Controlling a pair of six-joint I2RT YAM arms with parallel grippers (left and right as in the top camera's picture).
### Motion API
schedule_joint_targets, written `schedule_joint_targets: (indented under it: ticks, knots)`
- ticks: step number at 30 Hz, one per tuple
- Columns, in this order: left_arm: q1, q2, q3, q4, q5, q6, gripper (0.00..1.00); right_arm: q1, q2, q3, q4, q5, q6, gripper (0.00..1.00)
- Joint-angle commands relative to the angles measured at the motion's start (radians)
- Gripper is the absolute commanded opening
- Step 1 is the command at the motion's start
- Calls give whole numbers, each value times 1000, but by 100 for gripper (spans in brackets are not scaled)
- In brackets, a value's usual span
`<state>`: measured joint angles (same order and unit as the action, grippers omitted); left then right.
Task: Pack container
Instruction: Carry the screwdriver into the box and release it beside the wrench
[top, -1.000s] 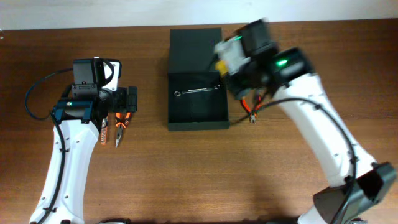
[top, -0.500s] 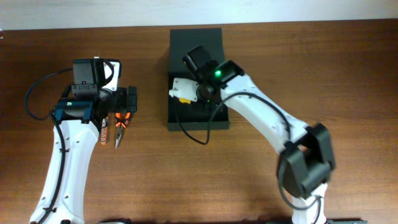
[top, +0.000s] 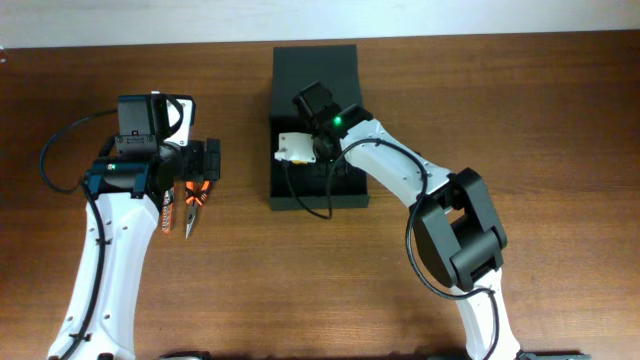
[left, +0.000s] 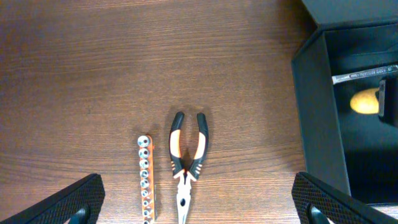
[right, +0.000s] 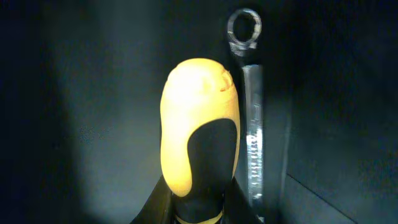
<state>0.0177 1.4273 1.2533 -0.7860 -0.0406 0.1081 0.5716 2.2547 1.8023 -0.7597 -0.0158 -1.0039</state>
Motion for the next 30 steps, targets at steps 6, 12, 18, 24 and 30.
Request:
schedule_joint_targets:
  ticks: [6, 12, 18, 24, 30]
  knots:
    - [-2, 5, 19, -1, 11, -13, 99, -7, -2, 8, -21, 19, -9, 46]
    - [-2, 5, 19, -1, 11, -13, 99, 18, -13, 10, -74, 187, 18, 72]
    - [-2, 5, 19, 0, 11, -13, 99, 32, -87, 48, -73, 233, 239, 72]
    - [-2, 5, 19, 2, 12, -13, 99, 45, -232, 193, -188, 227, 496, 78]
    - [-2, 5, 19, 3, 12, -13, 99, 12, -373, 345, -357, 226, 838, 96]
